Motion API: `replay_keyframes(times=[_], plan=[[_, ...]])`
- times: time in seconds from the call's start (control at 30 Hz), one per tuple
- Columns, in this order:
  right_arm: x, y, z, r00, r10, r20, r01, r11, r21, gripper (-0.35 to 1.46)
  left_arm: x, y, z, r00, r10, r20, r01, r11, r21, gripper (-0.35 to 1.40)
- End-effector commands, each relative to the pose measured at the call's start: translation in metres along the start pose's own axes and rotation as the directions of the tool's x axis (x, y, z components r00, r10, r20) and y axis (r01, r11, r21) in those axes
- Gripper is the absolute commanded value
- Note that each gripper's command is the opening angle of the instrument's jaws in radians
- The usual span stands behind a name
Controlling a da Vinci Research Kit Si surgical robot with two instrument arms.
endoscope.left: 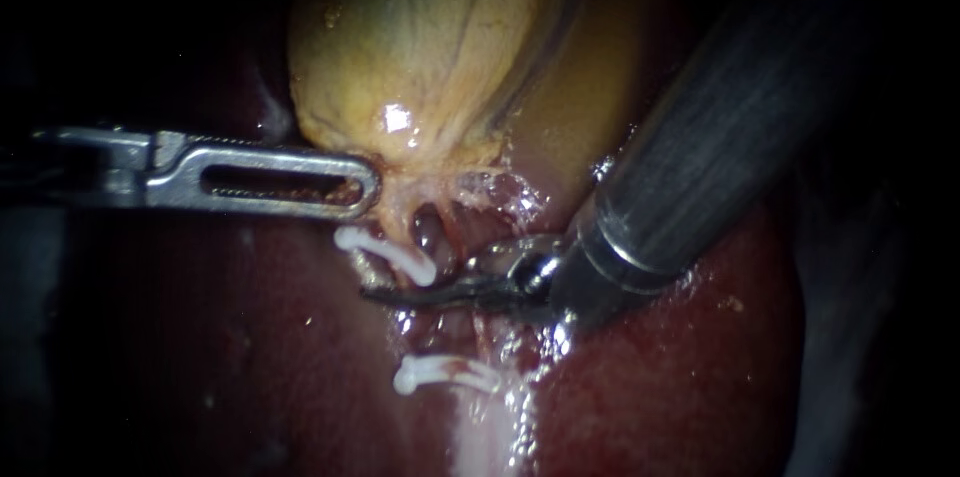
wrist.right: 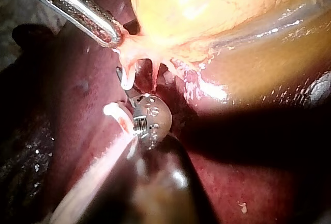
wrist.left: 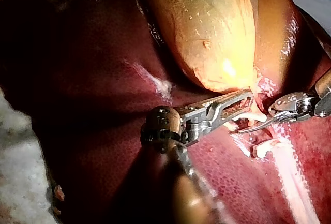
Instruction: Go back from the cut left tube
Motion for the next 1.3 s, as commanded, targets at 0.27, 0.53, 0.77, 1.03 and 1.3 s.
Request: replay_keyframes(times=[0.27,0.53,0.77,1.03,1.3], plan=[[-0.0002,-0.0002,0.0005,1.0,-0.003,0.007,0.003,1.0,0.004,-0.33,0.0,-0.0001,0.0001,1.0,0.0,0.0,0.0,1.0,0.0,-0.35],[0.0001,-0.0003,0.0008,1.0,-0.015,-0.027,0.015,1.0,0.018,0.93,0.0,-0.0002,0.0001,1.0,0.001,0.0,-0.001,1.0,0.0,-0.35],[0.0001,-0.0007,0.0008,0.999,-0.033,-0.026,0.033,0.999,0.019,1.01,-0.0001,-0.0003,0.0001,1.0,0.001,0.0,-0.001,1.0,0.0,-0.35],[-0.0005,-0.0023,0.0004,0.993,-0.115,-0.03,0.115,0.993,0.017,1.19,0.0,-0.0004,0.0001,1.0,0.001,0.001,-0.001,1.0,0.0,-0.35],[-0.0014,-0.0045,-0.0018,0.959,-0.276,-0.057,0.272,0.96,-0.07,1.43,0.0,-0.0004,0.0001,1.0,0.001,0.001,-0.001,1.0,-0.001,-0.35]])
